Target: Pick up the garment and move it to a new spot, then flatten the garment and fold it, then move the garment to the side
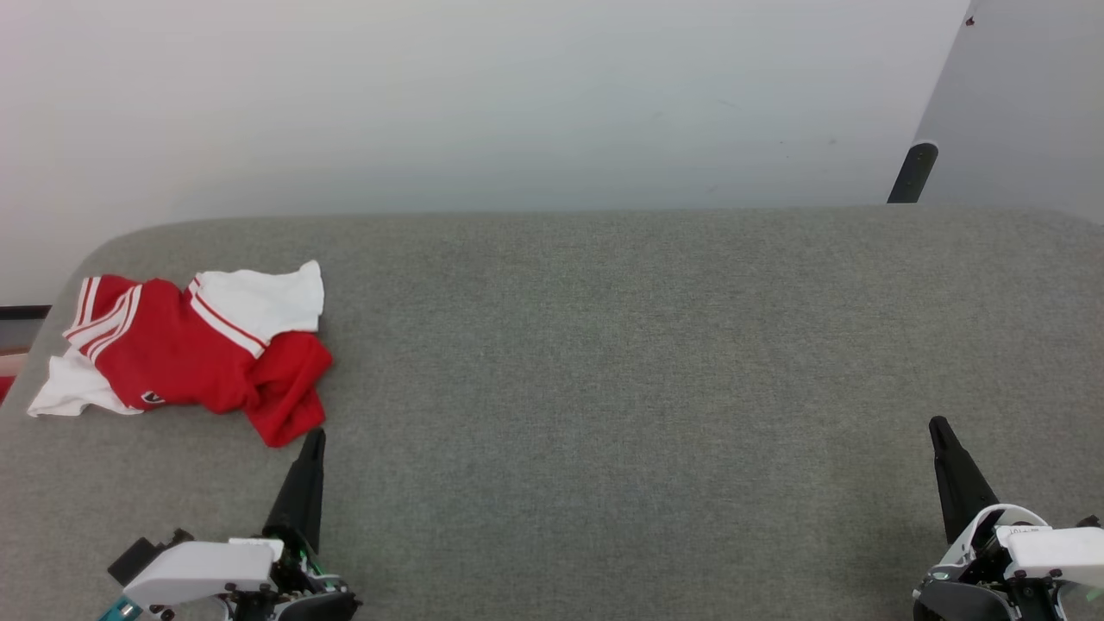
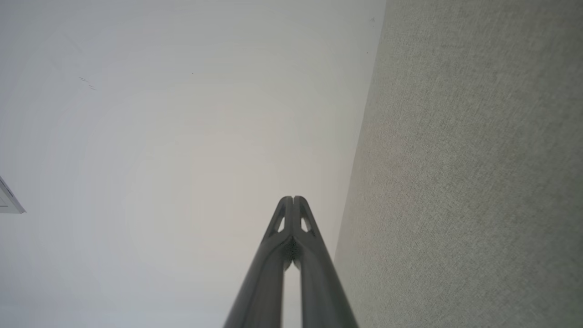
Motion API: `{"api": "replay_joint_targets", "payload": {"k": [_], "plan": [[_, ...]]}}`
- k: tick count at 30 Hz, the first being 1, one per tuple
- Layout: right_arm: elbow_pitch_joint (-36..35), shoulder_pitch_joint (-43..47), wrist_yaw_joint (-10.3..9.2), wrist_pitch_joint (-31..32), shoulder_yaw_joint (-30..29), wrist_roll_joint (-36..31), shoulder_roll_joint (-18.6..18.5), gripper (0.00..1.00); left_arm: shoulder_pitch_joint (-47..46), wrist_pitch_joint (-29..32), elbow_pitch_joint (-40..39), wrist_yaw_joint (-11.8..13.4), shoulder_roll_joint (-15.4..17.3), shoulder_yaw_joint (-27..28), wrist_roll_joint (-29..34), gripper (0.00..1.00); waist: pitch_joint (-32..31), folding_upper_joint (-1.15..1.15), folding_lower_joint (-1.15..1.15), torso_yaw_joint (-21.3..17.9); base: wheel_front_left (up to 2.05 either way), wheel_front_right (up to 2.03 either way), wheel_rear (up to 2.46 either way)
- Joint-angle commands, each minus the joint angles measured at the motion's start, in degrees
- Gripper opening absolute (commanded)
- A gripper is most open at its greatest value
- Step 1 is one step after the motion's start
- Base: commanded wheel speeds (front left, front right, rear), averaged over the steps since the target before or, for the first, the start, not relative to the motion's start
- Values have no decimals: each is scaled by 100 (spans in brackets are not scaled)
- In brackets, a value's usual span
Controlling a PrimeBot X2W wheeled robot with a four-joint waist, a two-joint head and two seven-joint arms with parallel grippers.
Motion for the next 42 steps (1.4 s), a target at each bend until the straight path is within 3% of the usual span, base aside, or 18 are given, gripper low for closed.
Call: {"api": "replay_joint_targets", "payload": {"k": [1,18,19,30,42], "plan": [[-1,-14,2,-9,13,28,15,0,-51,5,3,-20,-4,8,6,0,0,0,0,0,0,0,0],[-1,-14,2,-9,13,28,15,0,-52,5,3,-20,-4,8,6,0,0,0,0,0,0,0,0],[5,0,0,0,0,0,0,100,1,0,4,0,-1,0,0,100,0,0,0,0,0,0,0],[379,-42,-2,-102,72,42,29,100,59,-53,292,7,10,-2,57,100,2,0,0,2,0,0,0],[628,-527,-1,-417,438,-343,-124,100,-260,-363,344,4,346,-315,676,100,9,0,0,8,0,0,0]]}}
